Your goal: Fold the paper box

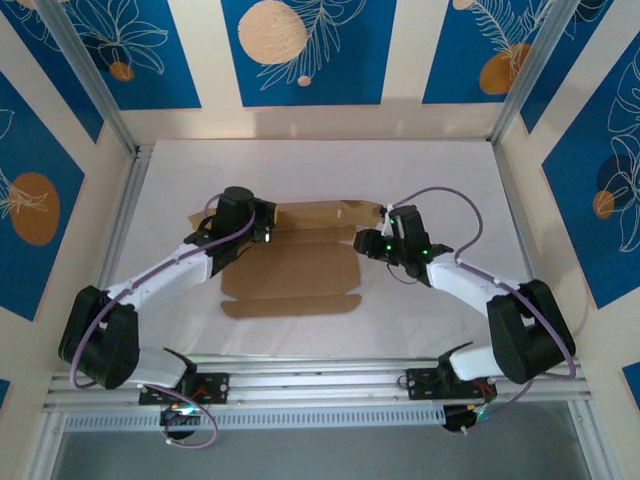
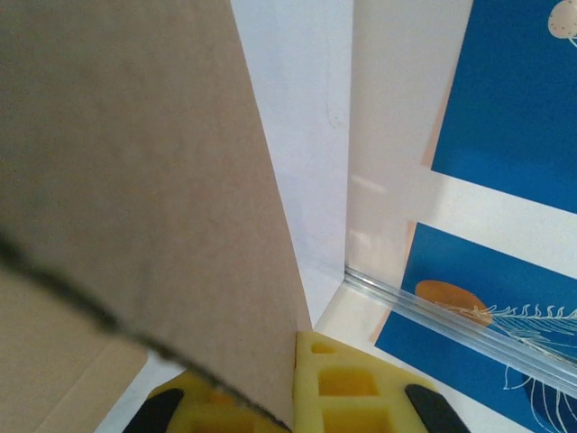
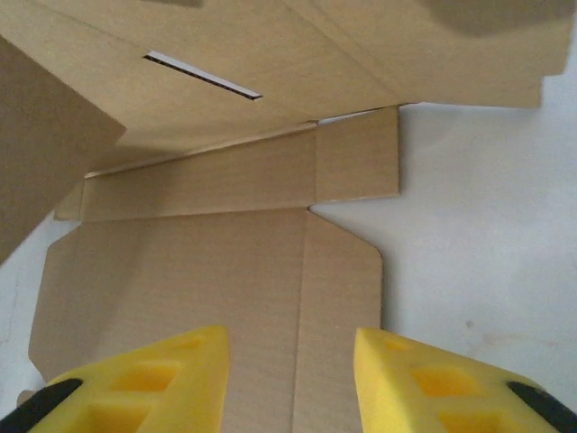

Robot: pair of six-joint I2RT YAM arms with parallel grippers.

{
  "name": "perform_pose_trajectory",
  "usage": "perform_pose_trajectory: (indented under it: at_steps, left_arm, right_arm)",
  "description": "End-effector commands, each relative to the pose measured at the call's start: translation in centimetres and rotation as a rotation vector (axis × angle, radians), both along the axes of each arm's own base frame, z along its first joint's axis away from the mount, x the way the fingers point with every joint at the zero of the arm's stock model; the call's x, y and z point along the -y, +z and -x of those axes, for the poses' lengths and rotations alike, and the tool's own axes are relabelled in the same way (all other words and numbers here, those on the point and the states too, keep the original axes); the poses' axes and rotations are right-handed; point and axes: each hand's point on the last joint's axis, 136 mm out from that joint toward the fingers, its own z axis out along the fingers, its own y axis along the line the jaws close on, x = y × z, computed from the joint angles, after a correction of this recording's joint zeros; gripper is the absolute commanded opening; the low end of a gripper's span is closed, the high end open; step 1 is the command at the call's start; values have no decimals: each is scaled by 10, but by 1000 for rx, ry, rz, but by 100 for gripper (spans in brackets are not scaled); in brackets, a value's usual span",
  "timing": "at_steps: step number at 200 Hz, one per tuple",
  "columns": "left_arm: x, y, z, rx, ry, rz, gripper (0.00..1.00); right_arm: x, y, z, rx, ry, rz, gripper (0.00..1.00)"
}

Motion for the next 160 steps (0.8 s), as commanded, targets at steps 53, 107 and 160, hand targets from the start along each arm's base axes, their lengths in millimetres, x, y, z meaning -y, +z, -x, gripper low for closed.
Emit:
perform_pose_trajectory:
  at_steps: [53, 107, 160]
  left_arm:
    - [3, 21, 17, -84, -12, 76, 0]
    - [-5, 20, 23, -123, 6, 58, 0]
    - [-2, 14, 23, -181, 13, 78, 0]
  right_arm:
    - [-7, -11, -45, 40, -7, 54, 54]
    - [-4, -24, -58, -12, -26, 46, 55]
    - [-4, -23, -69, 62, -68, -34, 64]
